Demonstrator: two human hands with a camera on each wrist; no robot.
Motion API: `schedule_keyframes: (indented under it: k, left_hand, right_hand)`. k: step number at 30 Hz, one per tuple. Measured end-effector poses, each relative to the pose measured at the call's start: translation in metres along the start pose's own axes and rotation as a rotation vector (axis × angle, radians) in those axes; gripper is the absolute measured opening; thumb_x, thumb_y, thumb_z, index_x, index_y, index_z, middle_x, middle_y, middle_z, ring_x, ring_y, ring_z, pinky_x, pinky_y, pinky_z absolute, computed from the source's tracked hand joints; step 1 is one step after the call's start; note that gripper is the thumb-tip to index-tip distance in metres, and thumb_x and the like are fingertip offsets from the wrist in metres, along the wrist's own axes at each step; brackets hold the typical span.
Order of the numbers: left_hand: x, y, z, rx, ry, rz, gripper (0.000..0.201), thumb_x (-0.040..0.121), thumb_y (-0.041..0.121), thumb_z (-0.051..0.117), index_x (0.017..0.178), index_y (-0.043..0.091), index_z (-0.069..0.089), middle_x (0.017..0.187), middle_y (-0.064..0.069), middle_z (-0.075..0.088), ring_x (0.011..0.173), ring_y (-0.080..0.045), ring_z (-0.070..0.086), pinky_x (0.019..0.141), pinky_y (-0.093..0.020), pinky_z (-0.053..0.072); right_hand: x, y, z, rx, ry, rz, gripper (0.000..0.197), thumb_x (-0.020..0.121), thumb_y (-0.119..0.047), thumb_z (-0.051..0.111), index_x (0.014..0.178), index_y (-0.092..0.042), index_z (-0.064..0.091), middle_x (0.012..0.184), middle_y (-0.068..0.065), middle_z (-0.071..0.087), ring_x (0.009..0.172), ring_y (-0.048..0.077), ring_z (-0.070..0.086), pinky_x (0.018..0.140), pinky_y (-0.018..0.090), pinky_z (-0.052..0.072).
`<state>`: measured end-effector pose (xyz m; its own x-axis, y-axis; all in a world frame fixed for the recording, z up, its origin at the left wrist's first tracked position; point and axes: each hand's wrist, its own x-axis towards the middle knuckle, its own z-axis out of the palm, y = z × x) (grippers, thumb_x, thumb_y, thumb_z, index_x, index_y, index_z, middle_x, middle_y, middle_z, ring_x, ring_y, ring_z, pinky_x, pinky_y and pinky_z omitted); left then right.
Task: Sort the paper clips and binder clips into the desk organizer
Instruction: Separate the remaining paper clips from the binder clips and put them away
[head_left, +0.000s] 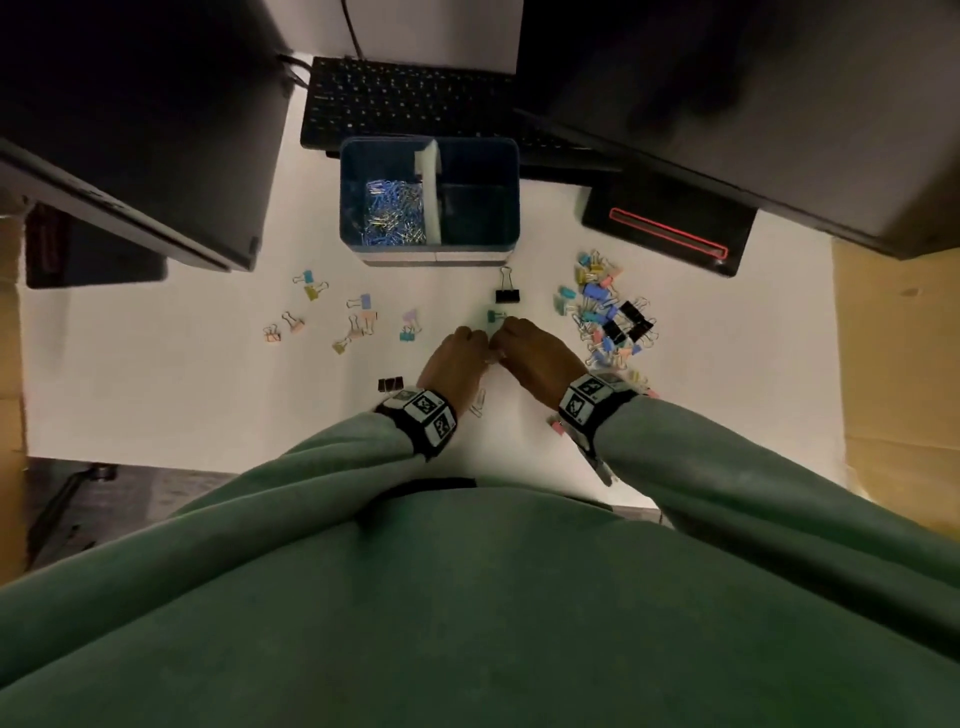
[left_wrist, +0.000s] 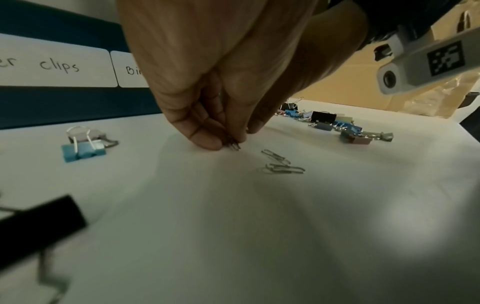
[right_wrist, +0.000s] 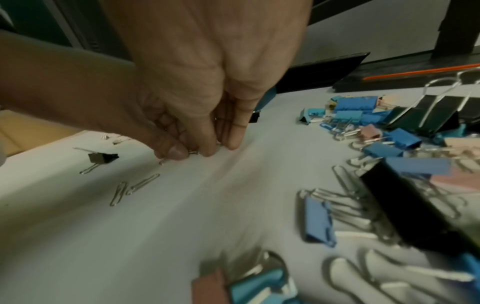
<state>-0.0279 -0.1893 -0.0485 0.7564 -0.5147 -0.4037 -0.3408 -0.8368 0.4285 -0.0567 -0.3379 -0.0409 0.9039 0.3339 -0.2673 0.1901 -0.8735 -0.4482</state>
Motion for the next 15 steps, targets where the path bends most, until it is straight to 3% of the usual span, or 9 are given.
schedule_keyframes:
  k: [5,11,13,15]
  left_hand:
    - [-0.003,-0.003,-0.004,0.030,-0.011,0.028,0.017,0.093,0.002,0.047,0.106,0.002,0.057,0.105,-0.016,0.057,0.094,-0.031,0.059,0.076,-0.032,0.043]
    - [-0.005,-0.002,-0.009,0.066,-0.054,0.066,0.016,0.092,0.000,0.048,0.107,0.000,0.054,0.103,-0.017,0.055,0.091,-0.032,0.059,0.074,-0.034,0.047]
    - [-0.006,0.002,-0.010,0.124,-0.088,0.065,0.022,0.090,-0.003,0.049,0.112,0.000,0.051,0.107,-0.018,0.052,0.096,-0.032,0.057,0.077,-0.035,0.048]
    - [-0.007,0.005,-0.011,0.175,-0.110,0.070,0.030,0.089,-0.005,0.048,0.118,0.000,0.047,0.114,-0.018,0.049,0.103,-0.032,0.053,0.084,-0.036,0.048]
  right_hand:
    - [-0.001,-0.002,0.002,-0.055,-0.054,0.003,0.017,0.078,0.008,0.063,0.092,-0.001,0.060,0.092,0.018,0.060,0.080,0.037,0.060,0.057,0.039,0.046]
    - [-0.009,-0.002,-0.005,-0.102,-0.086,0.020,0.020,0.082,0.007,0.059,0.102,0.001,0.059,0.102,0.021,0.057,0.082,0.036,0.058,0.054,0.035,0.037]
    - [-0.012,0.001,-0.005,-0.110,-0.084,0.016,0.018,0.084,0.004,0.058,0.102,0.000,0.060,0.102,0.019,0.057,0.082,0.034,0.058,0.055,0.033,0.034]
    - [-0.014,0.005,-0.004,-0.094,-0.089,0.012,0.016,0.089,0.000,0.056,0.104,-0.002,0.061,0.102,0.017,0.058,0.086,0.033,0.059,0.057,0.035,0.041]
